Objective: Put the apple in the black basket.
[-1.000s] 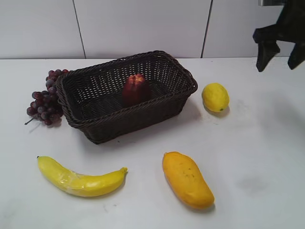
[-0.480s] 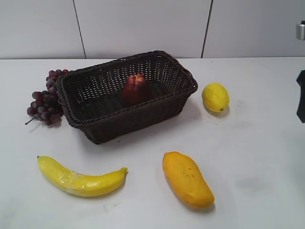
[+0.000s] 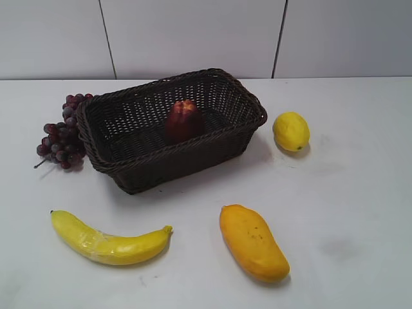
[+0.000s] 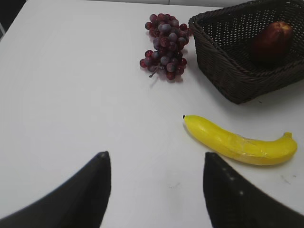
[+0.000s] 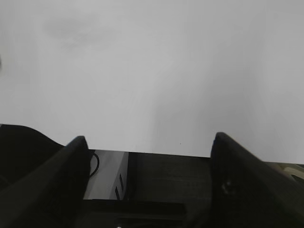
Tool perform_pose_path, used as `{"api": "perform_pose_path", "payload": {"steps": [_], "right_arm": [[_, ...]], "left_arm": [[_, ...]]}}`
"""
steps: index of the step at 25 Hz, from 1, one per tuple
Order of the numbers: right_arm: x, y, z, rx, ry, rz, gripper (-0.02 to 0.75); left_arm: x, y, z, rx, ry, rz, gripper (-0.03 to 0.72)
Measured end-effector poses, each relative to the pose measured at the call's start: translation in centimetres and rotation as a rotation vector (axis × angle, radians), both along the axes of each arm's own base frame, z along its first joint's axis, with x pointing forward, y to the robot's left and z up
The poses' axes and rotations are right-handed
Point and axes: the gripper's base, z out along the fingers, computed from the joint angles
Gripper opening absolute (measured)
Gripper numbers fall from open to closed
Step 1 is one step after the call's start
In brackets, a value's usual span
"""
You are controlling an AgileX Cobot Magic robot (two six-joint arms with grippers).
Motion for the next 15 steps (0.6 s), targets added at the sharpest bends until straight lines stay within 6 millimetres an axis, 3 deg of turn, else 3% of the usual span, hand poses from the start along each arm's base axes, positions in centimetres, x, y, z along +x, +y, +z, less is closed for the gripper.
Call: {"api": "perform_pose_path", "payload": {"steps": [7, 15], "right_arm": [[-4.8, -0.5, -2.0, 0.015, -0.073, -0.002, 0.594], [-8.1, -0.8, 0.3, 0.043, -0.317, -0.001, 0.594]], "left_arm": [[0.0, 0.0, 0.0, 0.000, 0.000, 0.000, 0.462], [0.0, 0.0, 0.0, 0.000, 0.000, 0.000, 0.462]]}}
